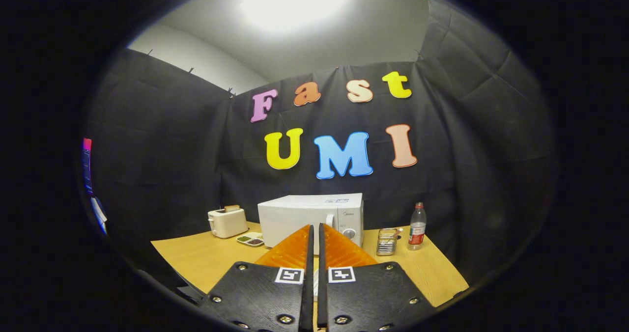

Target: Open the microwave, put the food inside, and close the microwave door.

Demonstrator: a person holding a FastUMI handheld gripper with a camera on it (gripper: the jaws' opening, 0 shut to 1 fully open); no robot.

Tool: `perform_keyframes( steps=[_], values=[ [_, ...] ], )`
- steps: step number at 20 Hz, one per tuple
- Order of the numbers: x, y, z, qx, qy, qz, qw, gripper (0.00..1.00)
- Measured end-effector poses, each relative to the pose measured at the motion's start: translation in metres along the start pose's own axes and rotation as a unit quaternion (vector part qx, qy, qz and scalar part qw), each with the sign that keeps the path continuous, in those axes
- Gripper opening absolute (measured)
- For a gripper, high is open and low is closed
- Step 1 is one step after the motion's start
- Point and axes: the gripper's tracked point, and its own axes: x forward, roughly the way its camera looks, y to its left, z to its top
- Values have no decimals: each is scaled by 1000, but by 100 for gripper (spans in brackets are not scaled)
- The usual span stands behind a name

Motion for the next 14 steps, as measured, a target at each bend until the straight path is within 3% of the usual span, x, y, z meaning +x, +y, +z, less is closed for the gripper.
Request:
perform_keyframes(
  steps=[3, 6, 8, 14],
  values=[
    [2, -7, -15, -21, 26, -44, 998, 5],
    [0, 7, 0, -84, -3, -61, 995, 99],
    [1, 6, -3, -113, 0, -66, 991, 99],
    [-3, 7, -15, -103, 29, -54, 993, 99]
  ],
)
